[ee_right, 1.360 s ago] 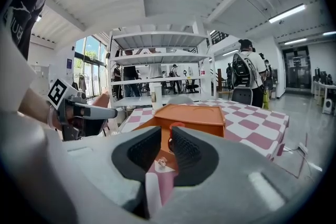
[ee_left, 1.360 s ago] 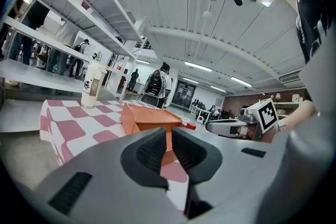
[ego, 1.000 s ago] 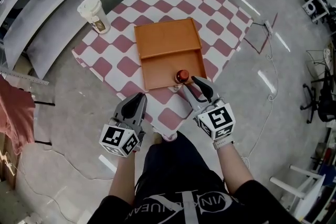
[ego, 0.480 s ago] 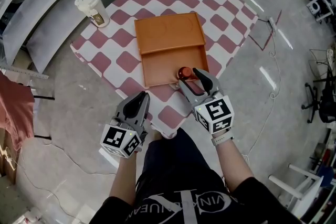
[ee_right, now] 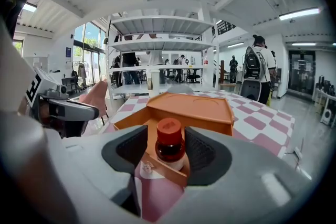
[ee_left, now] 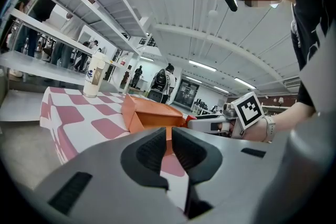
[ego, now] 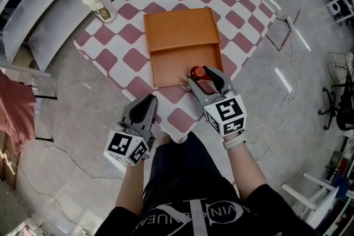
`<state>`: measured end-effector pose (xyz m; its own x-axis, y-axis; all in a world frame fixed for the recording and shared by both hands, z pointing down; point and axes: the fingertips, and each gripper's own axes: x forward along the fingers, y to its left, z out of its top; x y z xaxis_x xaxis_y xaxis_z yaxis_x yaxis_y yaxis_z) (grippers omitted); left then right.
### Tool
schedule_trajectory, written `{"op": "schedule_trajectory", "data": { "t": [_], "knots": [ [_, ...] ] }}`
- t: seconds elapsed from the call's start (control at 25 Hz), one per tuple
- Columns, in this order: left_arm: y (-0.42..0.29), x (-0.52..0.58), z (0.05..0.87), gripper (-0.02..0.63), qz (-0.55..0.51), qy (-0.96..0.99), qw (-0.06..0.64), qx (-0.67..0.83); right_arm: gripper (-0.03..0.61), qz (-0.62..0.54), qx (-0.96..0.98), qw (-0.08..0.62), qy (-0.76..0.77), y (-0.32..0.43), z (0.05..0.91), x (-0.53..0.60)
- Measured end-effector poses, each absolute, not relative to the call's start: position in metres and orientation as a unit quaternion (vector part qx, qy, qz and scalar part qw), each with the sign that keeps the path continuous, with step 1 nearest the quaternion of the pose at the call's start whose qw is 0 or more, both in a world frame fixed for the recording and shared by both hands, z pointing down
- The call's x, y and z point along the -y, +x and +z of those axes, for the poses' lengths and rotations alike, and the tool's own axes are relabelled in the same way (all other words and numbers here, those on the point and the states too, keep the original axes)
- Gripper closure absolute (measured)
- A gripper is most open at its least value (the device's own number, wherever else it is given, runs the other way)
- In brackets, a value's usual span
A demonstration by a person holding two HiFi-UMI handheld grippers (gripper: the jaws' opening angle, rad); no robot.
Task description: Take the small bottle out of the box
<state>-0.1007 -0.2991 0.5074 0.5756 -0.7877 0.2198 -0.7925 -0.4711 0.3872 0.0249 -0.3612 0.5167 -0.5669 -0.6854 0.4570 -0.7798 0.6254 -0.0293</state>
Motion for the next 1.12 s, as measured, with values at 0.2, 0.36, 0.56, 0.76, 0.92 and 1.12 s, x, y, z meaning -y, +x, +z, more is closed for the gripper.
{"op": "schedule_trajectory", "data": {
  "t": [0.2, 0.36, 0.56, 0.76, 0.92, 1.12],
  "knots": [
    [-0.1054, 0.2968, 0.5111, 0.578, 0.007, 0.853, 0.232, 0.467, 0.367, 0.113, 0.878, 0.209, 0.416, 0.0222, 0.5181, 0.3643],
    [-0.1076, 0.2965, 0.5144, 0.578, 0.006, 0.852, 0.233, 0.47, 0.385, 0.112, 0.877, 0.21, 0.418, 0.023, 0.519, 0.3651],
    [-0.1082, 0.2969, 0.5147, 0.578, 0.008, 0.849, 0.239, 0.471, 0.413, 0.106, 0.877, 0.207, 0.421, 0.025, 0.5185, 0.3662],
    [-0.1079, 0.2956, 0.5172, 0.578, 0.005, 0.848, 0.239, 0.473, 0.43, 0.1, 0.879, 0.205, 0.42, 0.026, 0.5175, 0.3673],
    [-0.1076, 0.2954, 0.5175, 0.578, 0.006, 0.848, 0.238, 0.473, 0.433, 0.1, 0.877, 0.203, 0.424, 0.0278, 0.5173, 0.3674],
    [-0.1077, 0.2941, 0.5163, 0.578, 0.005, 0.847, 0.237, 0.475, 0.433, 0.103, 0.875, 0.2, 0.428, 0.0321, 0.5163, 0.366]
  ]
}}
